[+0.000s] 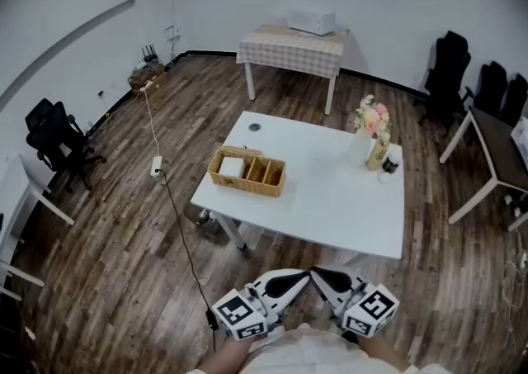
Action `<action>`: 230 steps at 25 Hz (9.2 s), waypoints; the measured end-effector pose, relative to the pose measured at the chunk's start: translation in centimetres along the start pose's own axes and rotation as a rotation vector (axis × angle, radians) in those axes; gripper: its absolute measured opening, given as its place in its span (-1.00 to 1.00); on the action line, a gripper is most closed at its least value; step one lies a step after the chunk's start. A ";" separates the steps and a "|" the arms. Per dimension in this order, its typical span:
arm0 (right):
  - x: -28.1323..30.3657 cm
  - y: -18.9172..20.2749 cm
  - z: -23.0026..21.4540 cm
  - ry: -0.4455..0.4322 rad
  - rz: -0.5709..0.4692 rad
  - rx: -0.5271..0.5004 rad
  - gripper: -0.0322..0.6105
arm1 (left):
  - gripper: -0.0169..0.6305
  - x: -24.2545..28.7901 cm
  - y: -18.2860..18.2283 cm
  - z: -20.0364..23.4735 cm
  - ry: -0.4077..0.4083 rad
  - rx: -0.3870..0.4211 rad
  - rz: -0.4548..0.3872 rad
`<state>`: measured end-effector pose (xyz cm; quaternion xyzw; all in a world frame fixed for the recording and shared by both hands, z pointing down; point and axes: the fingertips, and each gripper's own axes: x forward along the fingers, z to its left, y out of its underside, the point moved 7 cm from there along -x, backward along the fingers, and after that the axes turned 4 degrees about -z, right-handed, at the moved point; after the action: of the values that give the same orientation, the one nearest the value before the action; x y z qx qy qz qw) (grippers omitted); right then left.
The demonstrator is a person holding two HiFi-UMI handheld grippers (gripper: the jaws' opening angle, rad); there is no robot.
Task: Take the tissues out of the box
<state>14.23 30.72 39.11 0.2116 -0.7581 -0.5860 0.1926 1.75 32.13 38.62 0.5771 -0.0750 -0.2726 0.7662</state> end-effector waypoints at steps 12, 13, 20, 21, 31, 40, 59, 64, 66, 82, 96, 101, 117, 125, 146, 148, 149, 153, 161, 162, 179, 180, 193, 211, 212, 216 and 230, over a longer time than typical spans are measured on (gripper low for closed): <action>-0.8 0.1 -0.1 0.003 0.007 0.000 -0.80 | -0.94 0.5 0.2 -0.5 0.015 0.021 0.026; -0.8 0.2 -0.1 0.003 0.009 0.000 -0.80 | -0.94 0.5 0.3 -0.5 0.015 0.020 0.027; -1.1 0.2 -0.7 -0.007 -0.031 0.076 -0.80 | -0.94 1.0 0.2 -0.6 0.008 0.005 0.005; -1.1 0.2 -0.8 -0.007 -0.036 0.081 -0.80 | -0.94 1.1 0.2 -0.6 0.008 0.006 0.004; -1.8 0.3 -2.3 -0.011 -0.040 0.072 -0.80 | -0.94 2.5 0.9 -0.5 0.001 0.004 0.002; -2.2 0.6 -4.0 -0.029 -0.023 0.076 -0.80 | -0.94 3.8 2.0 -0.1 -0.037 -0.010 -0.016; 14.7 -1.3 -11.3 -0.020 -0.034 0.099 -0.80 | -0.94 3.1 -3.7 17.7 -0.031 -0.033 -0.020; 20.2 -2.4 -12.9 -0.017 -0.029 0.101 -0.80 | -0.94 2.6 -6.2 22.9 -0.034 -0.030 -0.004; 22.2 -2.6 -13.4 -0.012 -0.025 0.101 -0.80 | -0.94 2.2 -7.0 24.9 -0.036 -0.033 0.002; 28.6 -2.9 -17.1 0.037 -0.007 0.120 -0.80 | -0.94 2.8 -8.3 32.6 -0.032 -0.094 0.014; 30.8 -1.9 -21.4 -0.041 0.069 0.073 -0.79 | -0.94 4.8 -7.5 35.6 -0.123 0.032 0.150; 31.6 -1.0 -22.7 -0.028 0.087 0.066 -0.79 | -0.94 3.4 -6.9 39.5 -0.169 0.162 0.365; 31.4 0.2 -24.8 -0.012 0.126 0.061 -0.79 | -0.34 1.5 -3.7 49.2 -0.532 -0.007 0.580; 31.5 0.1 -25.4 -0.021 0.129 0.073 -0.79 | -0.10 1.1 -2.2 50.8 -0.616 -0.024 0.682; 31.5 0.8 -26.8 -0.027 0.135 0.114 -0.79 | 0.38 0.3 1.7 55.0 -0.804 -0.139 1.019; 31.5 0.7 -27.0 -0.029 0.135 0.119 -0.79 | 0.45 0.2 2.2 55.4 -0.829 -0.152 1.052; 31.5 0.8 -27.1 -0.030 0.135 0.123 -0.79 | 0.45 0.2 2.4 55.6 -0.843 -0.156 1.062; 31.4 0.8 -27.4 -0.032 0.138 0.133 -0.79 | 0.48 0.0 3.1 56.6 -0.894 -0.174 1.112; 31.1 0.7 -28.1 -0.028 0.151 0.148 -0.79 | 0.50 0.2 4.2 57.1 -0.907 -0.191 1.208; 31.2 0.7 -28.2 -0.028 0.152 0.149 -0.79 | 0.51 0.2 4.4 57.2 -0.906 -0.193 1.219; 31.5 1.3 -28.8 -0.020 0.159 0.158 -0.79 | 0.60 1.4 8.7 57.1 -0.825 -0.242 1.422; 31.4 1.3 -28.9 -0.015 0.160 0.158 -0.79 | 0.57 1.5 8.8 57.0 -0.812 -0.256 1.422; 31.9 1.0 -29.1 0.013 0.165 0.148 -0.79 | 0.31 1.9 7.3 55.9 -0.697 -0.162 1.348; 32.1 0.6 -27.6 0.009 0.150 0.122 -0.79 | 0.29 1.2 3.0 54.8 -0.740 -0.071 1.105; 32.1 0.6 -27.5 0.008 0.151 0.121 -0.79 | 0.28 1.3 2.7 54.7 -0.743 -0.065 1.092; 32.3 0.6 -27.1 -0.005 0.150 0.115 -0.79 | 0.28 1.2 2.3 54.1 -0.752 -0.053 1.043; 32.0 0.5 -26.4 0.005 0.151 0.093 -0.79 | 0.28 2.9 -0.3 52.2 -0.730 -0.009 0.875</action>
<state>1.73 -7.98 47.27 0.1639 -0.7977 -0.5336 0.2284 -18.33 -13.37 54.60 0.3572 -0.5657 -0.1121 0.7347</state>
